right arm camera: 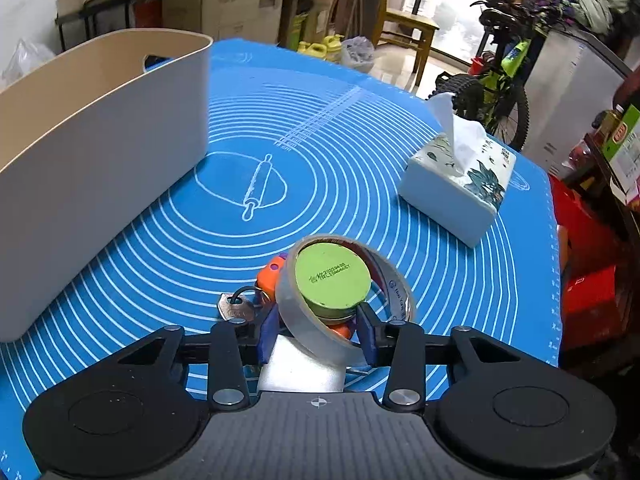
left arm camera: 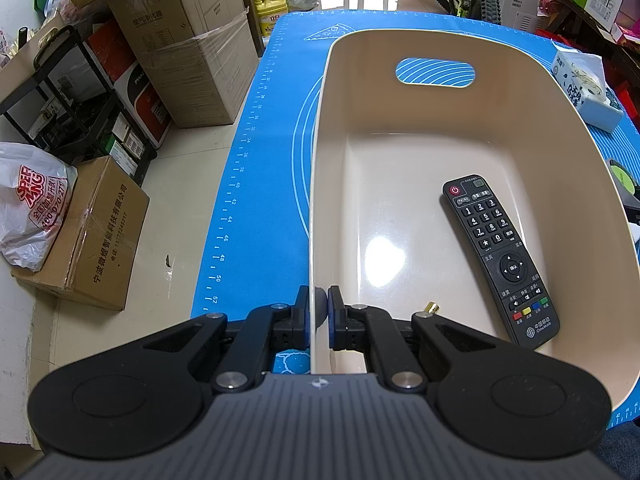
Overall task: Organize rigid objects
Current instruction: 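Move the right gripper back toward the tape roll and keys, then grasp the white tape roll by its rim with the right gripper and lift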
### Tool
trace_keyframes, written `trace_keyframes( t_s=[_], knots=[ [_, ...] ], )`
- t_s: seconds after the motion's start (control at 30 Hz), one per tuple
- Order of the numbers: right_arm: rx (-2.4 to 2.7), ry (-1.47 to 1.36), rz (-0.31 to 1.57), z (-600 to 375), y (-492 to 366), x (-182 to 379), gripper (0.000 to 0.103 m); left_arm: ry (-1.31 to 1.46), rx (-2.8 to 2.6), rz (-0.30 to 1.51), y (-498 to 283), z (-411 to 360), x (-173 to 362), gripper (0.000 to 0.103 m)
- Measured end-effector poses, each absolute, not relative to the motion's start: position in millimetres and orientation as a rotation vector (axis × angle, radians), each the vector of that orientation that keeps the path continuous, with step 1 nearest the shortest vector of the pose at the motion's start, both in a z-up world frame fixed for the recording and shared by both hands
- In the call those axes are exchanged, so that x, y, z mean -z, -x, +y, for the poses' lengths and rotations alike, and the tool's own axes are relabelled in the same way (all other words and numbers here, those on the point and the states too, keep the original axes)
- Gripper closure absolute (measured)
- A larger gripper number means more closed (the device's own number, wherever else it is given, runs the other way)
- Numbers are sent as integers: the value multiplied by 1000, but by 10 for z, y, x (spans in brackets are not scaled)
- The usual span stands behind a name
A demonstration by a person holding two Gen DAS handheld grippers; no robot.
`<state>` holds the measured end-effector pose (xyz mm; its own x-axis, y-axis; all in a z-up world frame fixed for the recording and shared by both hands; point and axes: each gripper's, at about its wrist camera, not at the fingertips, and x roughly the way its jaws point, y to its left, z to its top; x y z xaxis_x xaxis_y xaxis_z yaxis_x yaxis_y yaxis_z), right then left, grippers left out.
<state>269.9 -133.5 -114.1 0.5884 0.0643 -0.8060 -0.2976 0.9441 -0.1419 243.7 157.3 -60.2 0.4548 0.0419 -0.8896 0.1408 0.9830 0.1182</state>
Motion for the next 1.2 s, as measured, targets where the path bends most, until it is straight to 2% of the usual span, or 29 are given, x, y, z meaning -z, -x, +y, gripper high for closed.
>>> trace_keyframes(
  t_s=[0.07, 0.17, 0.23, 0.57, 1.2],
  knots=[
    [-219, 285, 919, -1328, -2679, 1123, 62, -184, 61, 1099, -2437, 1575, 602, 94],
    [-221, 257, 909, -1392, -2635, 1053, 73, -182, 60, 1099, -2437, 1575, 604, 94],
    [-216, 221, 906, -1464, -2623, 1003, 89, -182, 59, 1098, -2439, 1572, 599, 94],
    [-203, 77, 793, -1698, -2407, 846, 90, -187, 57, 1099, -2438, 1566, 593, 94],
    [-233, 40, 623, -1379, -2342, 339, 90, -185, 56, 1100, -2439, 1560, 565, 94]
  ],
)
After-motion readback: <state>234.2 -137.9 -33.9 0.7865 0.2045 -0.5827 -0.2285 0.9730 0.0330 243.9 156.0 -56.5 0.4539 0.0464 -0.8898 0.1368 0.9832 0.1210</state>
